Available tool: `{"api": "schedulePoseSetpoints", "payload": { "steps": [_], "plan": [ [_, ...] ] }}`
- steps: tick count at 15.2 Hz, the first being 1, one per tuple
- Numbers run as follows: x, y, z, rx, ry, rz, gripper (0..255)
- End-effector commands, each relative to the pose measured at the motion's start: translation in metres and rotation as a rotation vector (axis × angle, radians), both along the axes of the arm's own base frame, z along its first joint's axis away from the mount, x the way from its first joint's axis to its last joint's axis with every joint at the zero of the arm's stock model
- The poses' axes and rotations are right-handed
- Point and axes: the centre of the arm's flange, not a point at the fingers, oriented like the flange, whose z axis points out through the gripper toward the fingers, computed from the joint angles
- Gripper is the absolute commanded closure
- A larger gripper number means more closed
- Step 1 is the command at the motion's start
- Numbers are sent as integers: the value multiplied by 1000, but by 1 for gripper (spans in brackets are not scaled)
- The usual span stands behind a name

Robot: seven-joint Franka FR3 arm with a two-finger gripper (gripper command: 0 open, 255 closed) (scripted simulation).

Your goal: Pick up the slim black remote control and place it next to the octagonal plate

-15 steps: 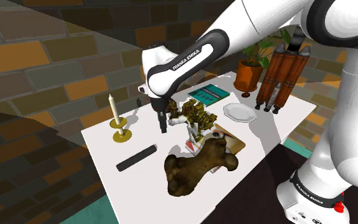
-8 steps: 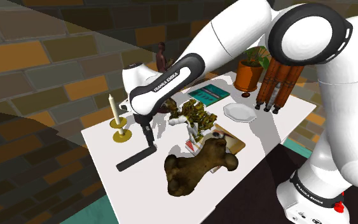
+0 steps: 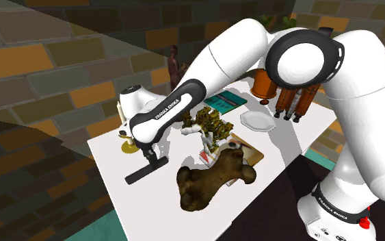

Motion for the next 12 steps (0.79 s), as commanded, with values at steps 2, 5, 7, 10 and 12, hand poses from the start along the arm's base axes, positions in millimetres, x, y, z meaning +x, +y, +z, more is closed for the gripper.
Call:
{"api": "schedulePoseSetpoints", "payload": {
  "steps": [2, 5, 7, 10, 12],
  "plan": [
    [-2, 0, -16, 0, 0, 2, 0],
    [-2, 0, -24, 0, 0, 2, 0],
    [-2, 0, -24, 0, 0, 2, 0],
    [-2, 0, -24, 0, 0, 2, 0],
    [-2, 0, -24, 0, 0, 2, 255]
  ]
}}
